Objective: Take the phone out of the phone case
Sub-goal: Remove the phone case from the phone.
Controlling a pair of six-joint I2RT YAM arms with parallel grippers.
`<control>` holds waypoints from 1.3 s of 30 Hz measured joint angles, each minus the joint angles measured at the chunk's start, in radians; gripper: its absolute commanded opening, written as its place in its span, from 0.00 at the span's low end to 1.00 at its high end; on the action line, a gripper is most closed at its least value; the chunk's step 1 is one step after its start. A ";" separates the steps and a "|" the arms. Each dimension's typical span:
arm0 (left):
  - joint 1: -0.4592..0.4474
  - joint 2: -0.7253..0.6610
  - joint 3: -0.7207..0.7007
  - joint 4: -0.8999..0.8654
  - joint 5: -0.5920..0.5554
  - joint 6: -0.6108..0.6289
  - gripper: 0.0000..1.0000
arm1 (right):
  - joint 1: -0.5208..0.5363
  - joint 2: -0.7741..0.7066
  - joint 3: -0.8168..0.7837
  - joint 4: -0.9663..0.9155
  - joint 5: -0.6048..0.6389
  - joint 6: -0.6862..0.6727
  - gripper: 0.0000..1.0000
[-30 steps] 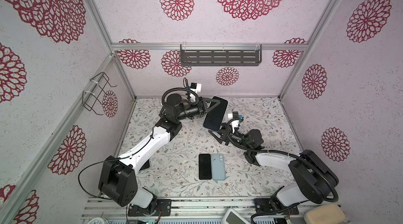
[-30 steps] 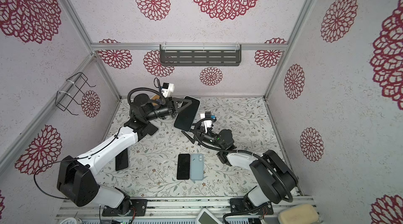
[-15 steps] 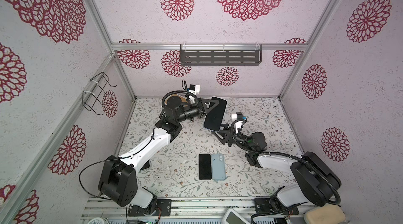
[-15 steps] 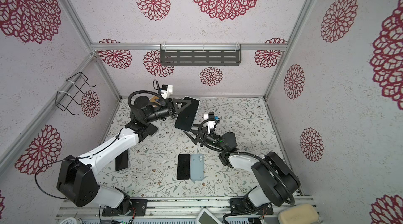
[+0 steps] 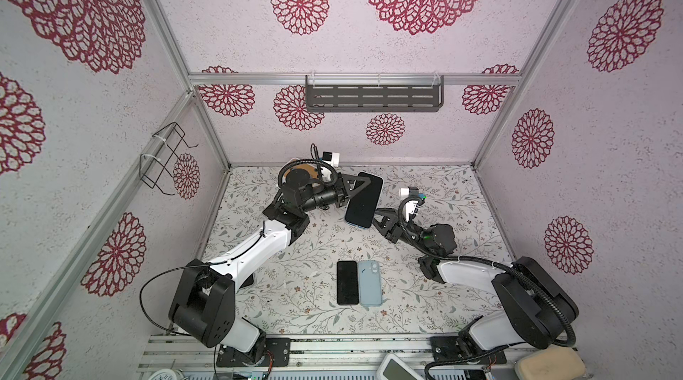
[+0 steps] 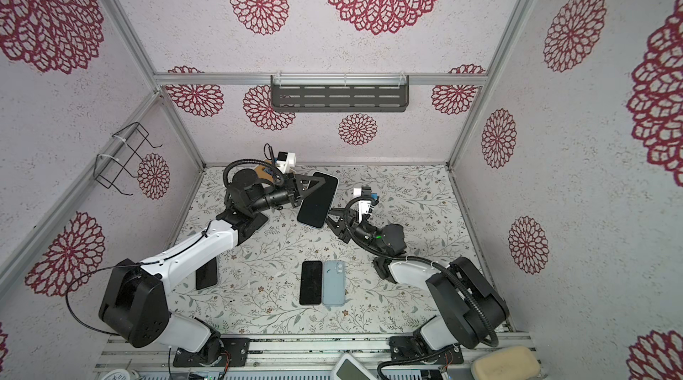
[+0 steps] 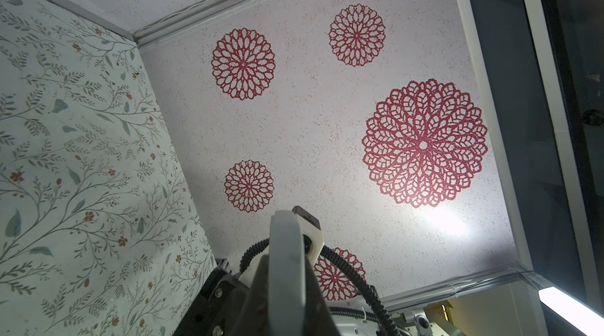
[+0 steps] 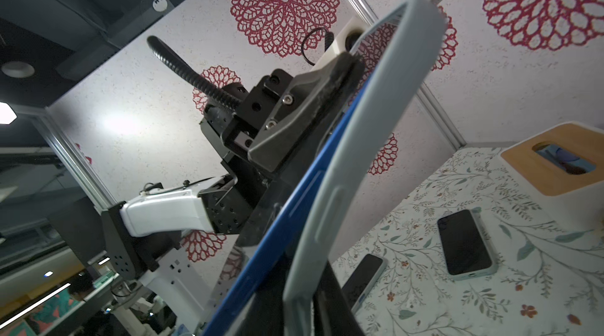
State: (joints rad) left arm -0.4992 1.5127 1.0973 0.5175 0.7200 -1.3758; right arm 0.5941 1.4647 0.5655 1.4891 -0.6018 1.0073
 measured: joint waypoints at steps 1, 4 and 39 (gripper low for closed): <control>0.001 0.000 -0.002 -0.005 -0.005 0.008 0.00 | 0.000 0.000 -0.003 -0.005 0.003 0.006 0.08; 0.001 0.005 -0.023 -0.008 -0.028 0.039 0.00 | -0.001 -0.029 -0.016 -0.075 0.015 0.014 0.02; -0.124 0.026 -0.089 -0.463 -0.340 0.595 0.82 | -0.069 -0.188 -0.075 -0.920 0.160 -0.133 0.00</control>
State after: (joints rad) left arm -0.6235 1.5391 1.0080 0.0540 0.3798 -0.7807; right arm 0.5255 1.2762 0.4904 0.5694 -0.4419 0.8745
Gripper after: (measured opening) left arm 0.831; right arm 0.054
